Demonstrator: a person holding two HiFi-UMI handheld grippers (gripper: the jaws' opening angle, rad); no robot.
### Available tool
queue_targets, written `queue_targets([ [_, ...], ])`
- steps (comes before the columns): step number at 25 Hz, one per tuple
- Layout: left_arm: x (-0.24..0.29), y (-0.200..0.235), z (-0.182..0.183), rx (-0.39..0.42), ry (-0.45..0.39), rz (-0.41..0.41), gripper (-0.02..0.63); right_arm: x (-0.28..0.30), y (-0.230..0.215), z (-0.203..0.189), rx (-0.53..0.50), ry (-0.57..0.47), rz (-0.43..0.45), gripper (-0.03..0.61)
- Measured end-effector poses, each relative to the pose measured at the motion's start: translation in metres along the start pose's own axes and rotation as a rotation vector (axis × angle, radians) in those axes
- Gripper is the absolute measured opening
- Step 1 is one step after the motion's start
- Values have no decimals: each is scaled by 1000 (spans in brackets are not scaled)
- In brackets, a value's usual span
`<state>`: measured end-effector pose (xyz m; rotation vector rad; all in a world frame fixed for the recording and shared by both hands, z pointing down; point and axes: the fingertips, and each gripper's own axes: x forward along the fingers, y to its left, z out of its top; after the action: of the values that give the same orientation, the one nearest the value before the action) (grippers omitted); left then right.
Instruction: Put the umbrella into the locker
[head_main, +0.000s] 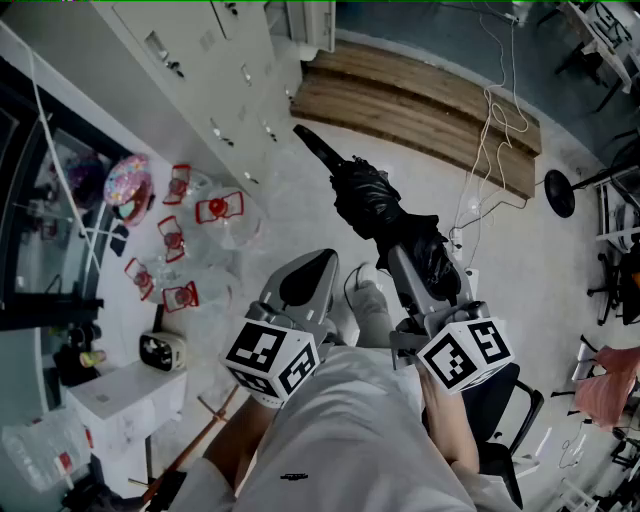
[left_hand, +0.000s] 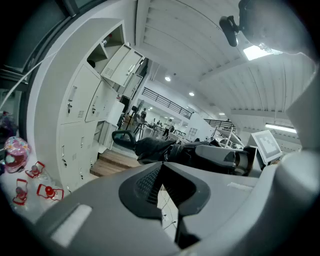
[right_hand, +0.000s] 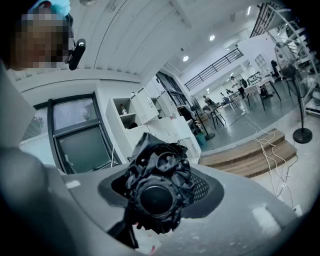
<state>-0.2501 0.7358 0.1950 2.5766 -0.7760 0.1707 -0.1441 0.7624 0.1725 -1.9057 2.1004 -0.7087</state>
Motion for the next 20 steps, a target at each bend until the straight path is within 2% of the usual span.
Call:
queue_targets([
  [3, -11, -4, -6, -2, 0, 4, 18, -12, 6, -3, -5, -5, -1, 242],
  [10, -11, -8, -4, 4, 1, 13, 18, -20, 3, 3, 58, -45, 0, 242],
  [20, 56, -24, 9, 37, 26, 32, 18, -3, -48, 34, 7, -45, 9, 241],
])
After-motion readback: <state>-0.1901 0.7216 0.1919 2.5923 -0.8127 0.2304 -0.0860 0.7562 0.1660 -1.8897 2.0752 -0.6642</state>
